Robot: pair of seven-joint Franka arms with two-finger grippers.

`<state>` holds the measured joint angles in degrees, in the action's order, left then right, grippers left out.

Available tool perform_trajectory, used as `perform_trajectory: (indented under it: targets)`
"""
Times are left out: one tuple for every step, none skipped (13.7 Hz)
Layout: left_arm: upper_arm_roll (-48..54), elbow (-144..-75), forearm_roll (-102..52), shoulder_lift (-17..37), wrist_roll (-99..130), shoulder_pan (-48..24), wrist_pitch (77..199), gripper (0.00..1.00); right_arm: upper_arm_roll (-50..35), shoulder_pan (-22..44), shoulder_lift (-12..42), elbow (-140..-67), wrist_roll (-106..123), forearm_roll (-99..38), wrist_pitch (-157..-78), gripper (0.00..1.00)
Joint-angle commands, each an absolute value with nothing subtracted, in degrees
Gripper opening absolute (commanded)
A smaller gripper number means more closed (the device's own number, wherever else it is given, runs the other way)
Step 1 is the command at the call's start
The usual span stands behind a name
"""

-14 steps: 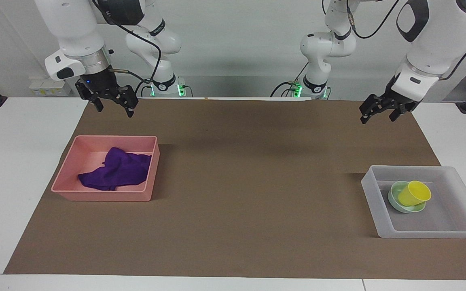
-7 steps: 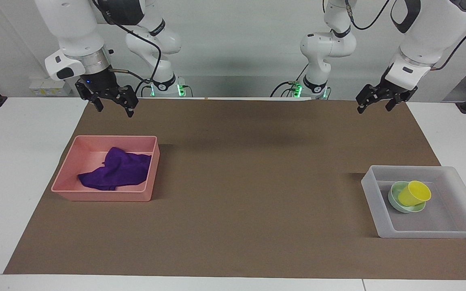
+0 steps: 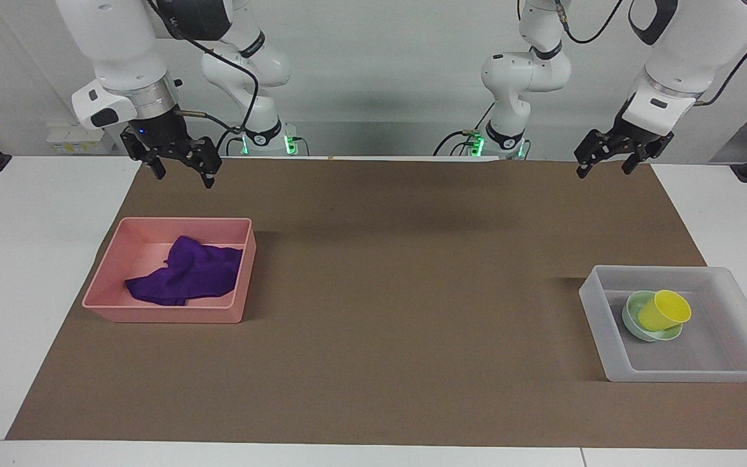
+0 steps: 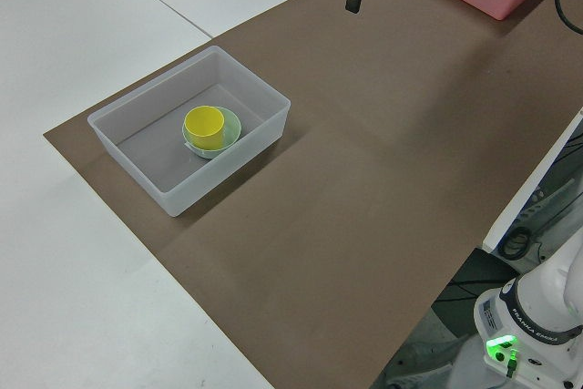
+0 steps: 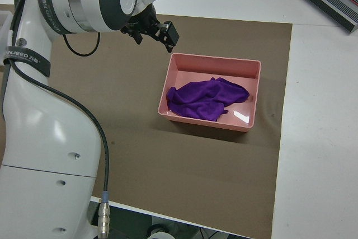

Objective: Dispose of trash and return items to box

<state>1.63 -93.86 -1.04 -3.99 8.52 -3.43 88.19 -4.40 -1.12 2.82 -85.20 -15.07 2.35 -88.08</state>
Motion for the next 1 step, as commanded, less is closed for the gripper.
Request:
perform_trajectory:
  targets:
    - [1.32,-94.83,0.44,-4.92,7.82,-3.69,88.24,1.00,-4.31,-1.67,2.37,-85.61,-13.45,0.97,-88.51,1.00]
